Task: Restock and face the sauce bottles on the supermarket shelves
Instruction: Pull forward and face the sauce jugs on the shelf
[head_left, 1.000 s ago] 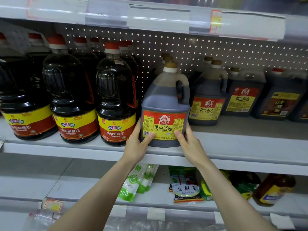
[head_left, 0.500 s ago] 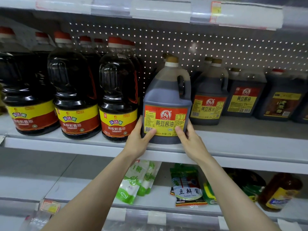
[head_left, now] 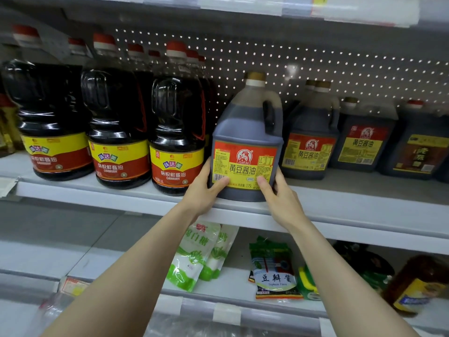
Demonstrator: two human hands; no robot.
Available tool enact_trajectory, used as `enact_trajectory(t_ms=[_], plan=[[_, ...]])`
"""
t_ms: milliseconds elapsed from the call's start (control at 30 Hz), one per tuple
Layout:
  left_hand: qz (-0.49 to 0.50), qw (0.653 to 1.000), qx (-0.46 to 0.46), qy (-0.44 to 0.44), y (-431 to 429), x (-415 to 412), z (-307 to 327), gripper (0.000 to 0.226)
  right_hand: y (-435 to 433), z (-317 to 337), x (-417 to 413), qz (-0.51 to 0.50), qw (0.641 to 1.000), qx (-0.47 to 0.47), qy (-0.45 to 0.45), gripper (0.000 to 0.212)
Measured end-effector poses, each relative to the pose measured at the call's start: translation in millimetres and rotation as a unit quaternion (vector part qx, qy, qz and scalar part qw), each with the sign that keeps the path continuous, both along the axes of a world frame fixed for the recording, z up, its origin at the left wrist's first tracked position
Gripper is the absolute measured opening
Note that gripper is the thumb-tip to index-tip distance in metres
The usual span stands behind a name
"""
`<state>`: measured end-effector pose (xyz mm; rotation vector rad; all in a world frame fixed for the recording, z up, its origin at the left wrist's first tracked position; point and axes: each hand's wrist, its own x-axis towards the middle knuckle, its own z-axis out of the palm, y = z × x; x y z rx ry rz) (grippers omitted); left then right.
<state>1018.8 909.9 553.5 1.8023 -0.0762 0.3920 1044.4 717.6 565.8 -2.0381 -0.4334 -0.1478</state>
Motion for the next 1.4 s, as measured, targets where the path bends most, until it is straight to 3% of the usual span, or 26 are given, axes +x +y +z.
enact_trajectory(t_ms=[700,867,1000,1167,1400], plan=[[0.023,1.000,0.014,0.013,-4,-6,3,0.058,3,2,0,-0.010,1.000,0.003,0.014,0.058],[0.035,0.999,-0.015,0.021,-8,-17,15,0.050,5,6,-10,-0.004,0.998,0.057,0.011,0.059],[0.053,0.998,-0.024,0.007,-13,-49,23,0.054,6,6,-34,-0.002,0.996,0.090,0.019,0.075],[0.057,0.998,-0.013,0.031,-3,-95,15,0.052,10,6,-79,0.003,0.995,0.095,-0.002,0.067],[0.122,0.985,-0.058,0.106,28,-185,-51,0.046,47,-50,-141,0.063,0.991,0.094,0.074,0.057]])
